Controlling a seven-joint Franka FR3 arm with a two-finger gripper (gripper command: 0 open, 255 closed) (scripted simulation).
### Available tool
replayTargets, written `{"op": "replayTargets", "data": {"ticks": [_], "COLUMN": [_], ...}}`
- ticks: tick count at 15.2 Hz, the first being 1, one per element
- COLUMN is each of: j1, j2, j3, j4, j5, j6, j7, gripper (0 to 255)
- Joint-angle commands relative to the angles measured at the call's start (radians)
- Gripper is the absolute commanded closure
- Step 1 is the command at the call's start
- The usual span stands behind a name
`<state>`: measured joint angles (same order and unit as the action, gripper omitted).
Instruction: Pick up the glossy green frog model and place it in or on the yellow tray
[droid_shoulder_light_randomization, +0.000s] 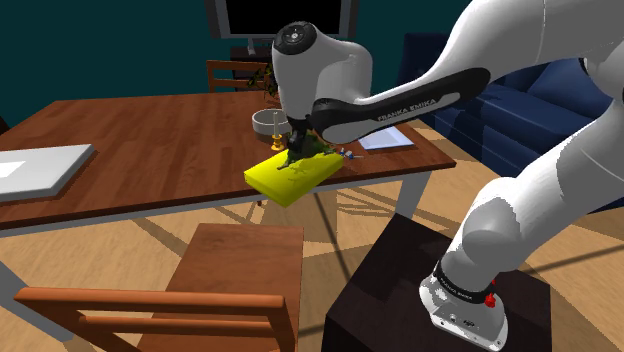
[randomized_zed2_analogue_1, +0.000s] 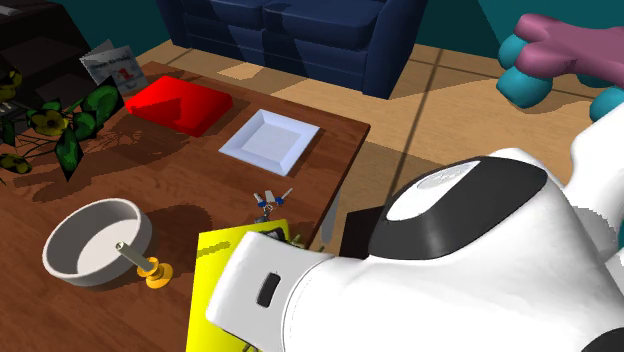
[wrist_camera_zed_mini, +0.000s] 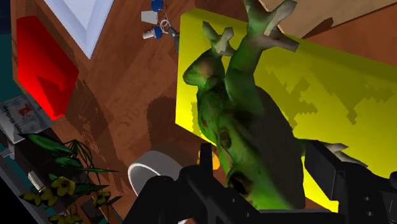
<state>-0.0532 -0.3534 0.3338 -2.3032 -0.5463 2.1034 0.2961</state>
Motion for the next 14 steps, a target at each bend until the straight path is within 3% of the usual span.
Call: {"op": "replayTargets", "data": {"ticks": [1, 8, 14], "j1": [-0.003, -0.014, -0.015], "j2": [0.007, 0.040, 0.043], "j3": [0.003, 0.014, 0.014], "j4": [-0.018, -0.076, -0.080], "j5": [-0.010, -0.052, -0.055], "j6": [0.022, 0.095, 0.100], "j7": [0.017, 0.082, 0.087], "gripper": [255, 255, 255]}}
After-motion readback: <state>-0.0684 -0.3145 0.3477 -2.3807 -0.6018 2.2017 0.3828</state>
